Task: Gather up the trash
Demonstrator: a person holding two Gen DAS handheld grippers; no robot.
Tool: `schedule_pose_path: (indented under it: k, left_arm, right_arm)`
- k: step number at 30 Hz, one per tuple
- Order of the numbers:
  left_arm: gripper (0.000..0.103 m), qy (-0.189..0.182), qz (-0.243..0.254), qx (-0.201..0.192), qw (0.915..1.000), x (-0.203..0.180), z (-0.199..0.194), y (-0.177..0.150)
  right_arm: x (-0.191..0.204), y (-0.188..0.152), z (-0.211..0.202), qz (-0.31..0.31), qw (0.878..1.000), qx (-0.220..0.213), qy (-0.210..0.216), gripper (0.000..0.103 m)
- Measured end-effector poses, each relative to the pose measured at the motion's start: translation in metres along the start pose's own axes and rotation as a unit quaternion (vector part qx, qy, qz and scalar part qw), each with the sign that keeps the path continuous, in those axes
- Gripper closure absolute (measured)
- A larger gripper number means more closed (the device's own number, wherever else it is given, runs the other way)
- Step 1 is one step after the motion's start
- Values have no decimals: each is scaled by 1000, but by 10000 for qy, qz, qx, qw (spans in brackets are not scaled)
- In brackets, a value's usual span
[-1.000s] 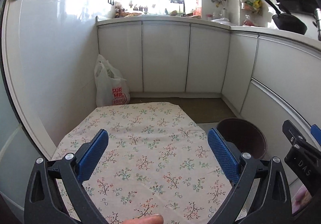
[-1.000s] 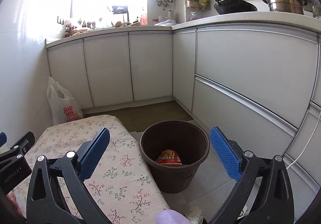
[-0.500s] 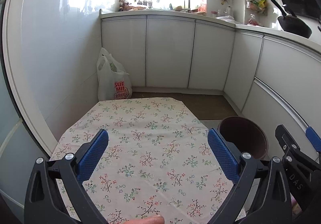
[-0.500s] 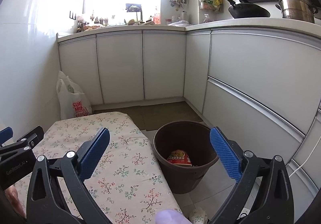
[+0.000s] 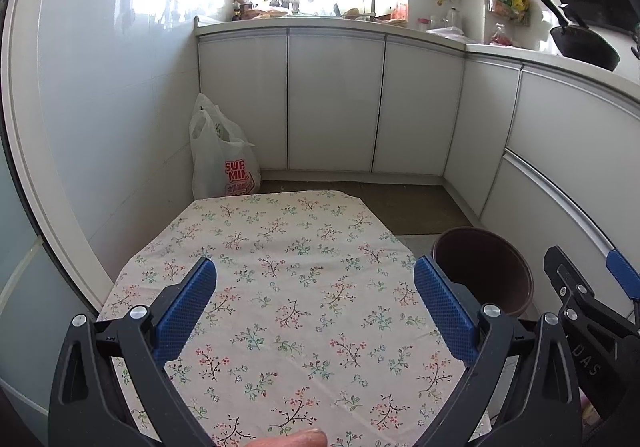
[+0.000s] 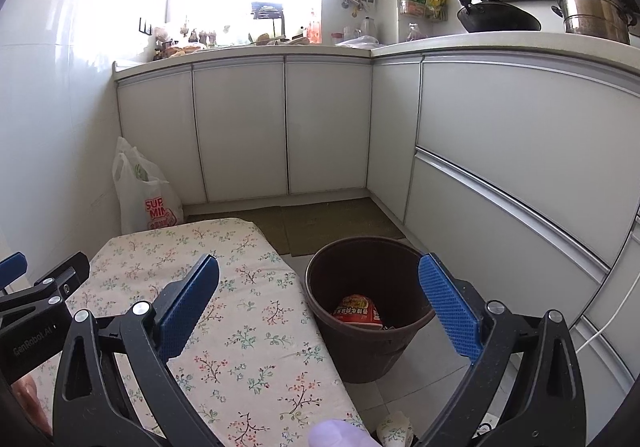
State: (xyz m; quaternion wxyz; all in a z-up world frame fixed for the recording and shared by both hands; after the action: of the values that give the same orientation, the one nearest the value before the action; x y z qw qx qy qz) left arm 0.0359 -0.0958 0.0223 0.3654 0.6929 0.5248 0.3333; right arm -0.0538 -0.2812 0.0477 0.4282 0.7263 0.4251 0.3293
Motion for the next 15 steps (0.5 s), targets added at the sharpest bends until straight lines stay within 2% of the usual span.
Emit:
schedule_pose_path:
  k: [15]
  left_arm:
    - [7, -10, -4, 78, 10000, 1, 3, -2]
  right_arm:
    - [-2, -2, 1, 67, 9999, 115, 50, 7]
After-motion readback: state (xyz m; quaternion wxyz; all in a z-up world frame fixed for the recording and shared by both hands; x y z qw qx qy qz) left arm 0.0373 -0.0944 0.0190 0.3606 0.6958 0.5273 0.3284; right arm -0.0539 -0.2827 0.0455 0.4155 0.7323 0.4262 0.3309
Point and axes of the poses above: each gripper's, at about its wrist camera, not at the fingertips, and z roughly the way its jaws point, x to its left, y to its top, the point moved 3 cm from there along z, roughly the way its jaws point, and after that the axes turned 8 degrees about z, right-handed, at the moved point
